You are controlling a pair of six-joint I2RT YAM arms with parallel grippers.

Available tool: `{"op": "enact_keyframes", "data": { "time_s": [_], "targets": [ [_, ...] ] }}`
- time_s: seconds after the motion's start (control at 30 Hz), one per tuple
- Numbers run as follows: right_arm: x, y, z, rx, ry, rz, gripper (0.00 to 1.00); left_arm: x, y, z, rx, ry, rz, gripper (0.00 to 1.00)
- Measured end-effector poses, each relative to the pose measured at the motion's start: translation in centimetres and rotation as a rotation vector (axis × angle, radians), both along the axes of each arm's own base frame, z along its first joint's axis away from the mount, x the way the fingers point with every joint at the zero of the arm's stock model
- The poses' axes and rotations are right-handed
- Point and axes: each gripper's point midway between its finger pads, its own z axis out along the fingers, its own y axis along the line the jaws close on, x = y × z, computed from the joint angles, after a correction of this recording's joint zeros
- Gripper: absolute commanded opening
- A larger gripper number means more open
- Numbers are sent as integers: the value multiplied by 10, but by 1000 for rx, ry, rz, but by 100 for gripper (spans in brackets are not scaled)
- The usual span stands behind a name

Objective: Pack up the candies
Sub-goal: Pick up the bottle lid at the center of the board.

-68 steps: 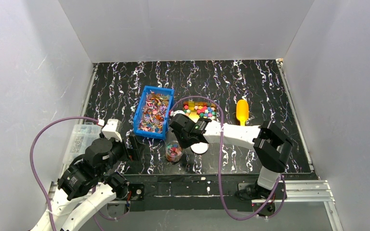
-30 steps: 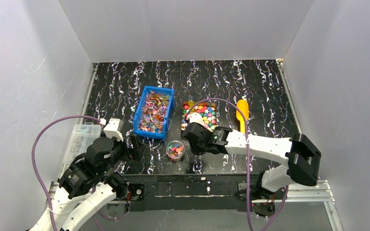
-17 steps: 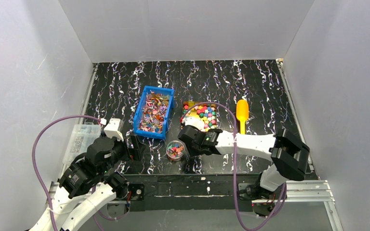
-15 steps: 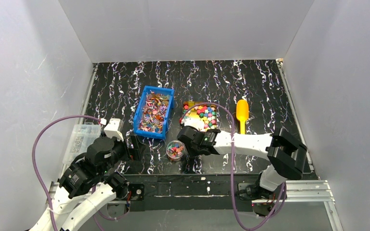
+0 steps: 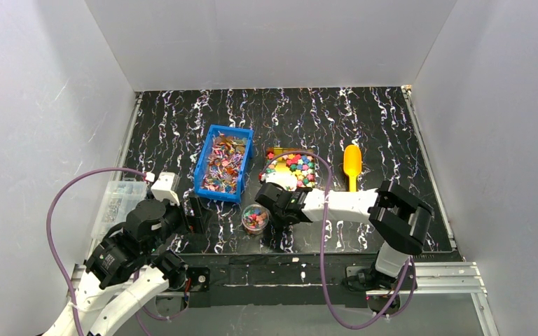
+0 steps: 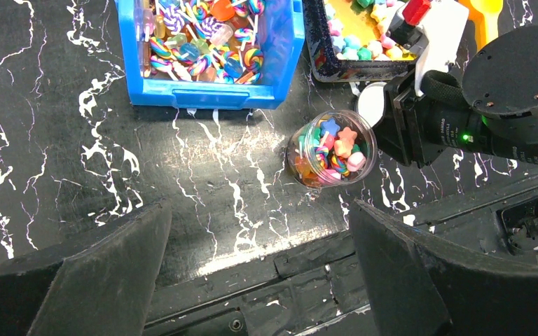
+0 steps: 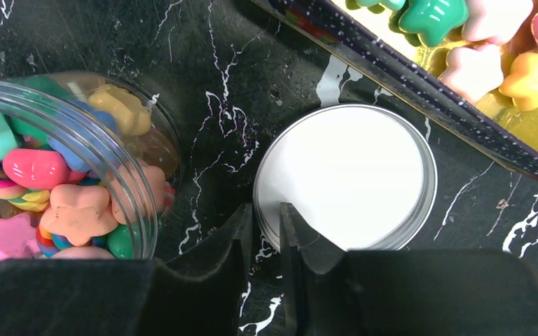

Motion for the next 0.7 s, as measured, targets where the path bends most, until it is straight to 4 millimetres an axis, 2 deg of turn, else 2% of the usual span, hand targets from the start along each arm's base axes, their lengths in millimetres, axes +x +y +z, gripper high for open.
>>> {"op": "enact_keyframes", "data": {
  "time_s": [0.23, 0.53, 0.63, 0.7],
  "targets": [
    [2, 4, -1, 21, -9, 4, 1, 0, 0, 0, 0, 0, 0, 98],
    [-5, -2, 4, 51, -1, 22, 1, -2, -5, 1, -10, 1, -30, 98],
    [-9, -2, 18, 82, 3, 43, 1, -4, -12, 4, -29, -3, -74, 98],
    [-11, -1, 38, 134, -11, 55, 1, -7, -20, 7, -45, -7, -119, 98]
  ]
}}
